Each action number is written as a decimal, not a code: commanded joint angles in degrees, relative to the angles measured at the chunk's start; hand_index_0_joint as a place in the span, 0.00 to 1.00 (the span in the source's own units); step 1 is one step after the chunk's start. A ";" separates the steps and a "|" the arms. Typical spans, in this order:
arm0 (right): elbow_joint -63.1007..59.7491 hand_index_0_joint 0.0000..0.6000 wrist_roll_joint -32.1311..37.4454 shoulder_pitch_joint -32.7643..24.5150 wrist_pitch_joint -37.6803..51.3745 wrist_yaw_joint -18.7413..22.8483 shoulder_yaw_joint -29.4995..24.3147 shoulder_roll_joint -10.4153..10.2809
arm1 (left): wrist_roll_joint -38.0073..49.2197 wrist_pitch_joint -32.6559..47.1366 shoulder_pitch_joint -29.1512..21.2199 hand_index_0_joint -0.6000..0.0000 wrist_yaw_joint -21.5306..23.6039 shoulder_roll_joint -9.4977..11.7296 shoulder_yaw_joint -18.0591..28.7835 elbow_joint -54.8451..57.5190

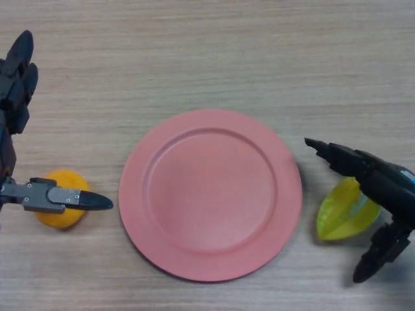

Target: Pick up the yellow starfruit and place it on the plate

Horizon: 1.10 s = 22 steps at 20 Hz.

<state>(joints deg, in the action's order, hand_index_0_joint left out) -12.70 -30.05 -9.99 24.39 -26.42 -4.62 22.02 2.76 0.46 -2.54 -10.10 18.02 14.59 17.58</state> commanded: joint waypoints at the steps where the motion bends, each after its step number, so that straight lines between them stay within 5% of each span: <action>1: 1.23 0.67 1.26 -3.59 7.81 6.66 -3.31 3.46 | -0.16 4.24 -1.23 1.00 0.42 2.49 4.18 3.47; 3: -2.37 1.00 -5.16 -5.44 12.55 14.99 -3.93 5.03 | -0.57 3.85 -0.90 1.00 0.57 2.25 4.02 3.84; 6: -2.41 1.00 -6.76 -5.31 12.04 19.14 -4.36 5.55 | -1.07 3.97 -1.00 1.00 0.74 2.14 3.82 3.33; 10: -0.54 1.00 -6.62 -5.18 11.58 19.34 -4.85 6.14 | -1.39 3.33 -1.17 1.00 0.78 2.25 3.59 3.26; 12: 0.40 1.00 -12.22 -5.10 12.31 23.18 -5.00 6.81 | -1.17 2.53 -1.05 1.00 0.60 2.17 3.60 3.69; 14: 5.10 1.00 -7.70 -4.72 9.28 18.65 -4.84 5.78 | -1.10 2.94 -0.86 1.00 0.44 2.11 3.70 3.64; 16: 7.98 1.00 -10.74 -5.77 8.98 20.51 -4.37 5.24 | -0.80 3.12 -0.95 1.00 0.58 2.10 3.90 3.45; 18: 11.76 1.00 -7.96 -5.95 6.92 17.16 -3.06 3.66 | -0.30 3.22 -0.56 1.00 0.48 2.02 4.03 3.71; 22: 19.79 1.00 3.03 -7.39 -1.27 11.55 1.84 -2.50 | 1.08 2.19 -0.39 1.00 0.05 2.10 4.77 4.60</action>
<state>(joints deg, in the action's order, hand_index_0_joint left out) 4.17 -31.69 -15.00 20.25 -16.96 0.27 18.06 2.99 -1.76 -1.61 -10.42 17.90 14.72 18.46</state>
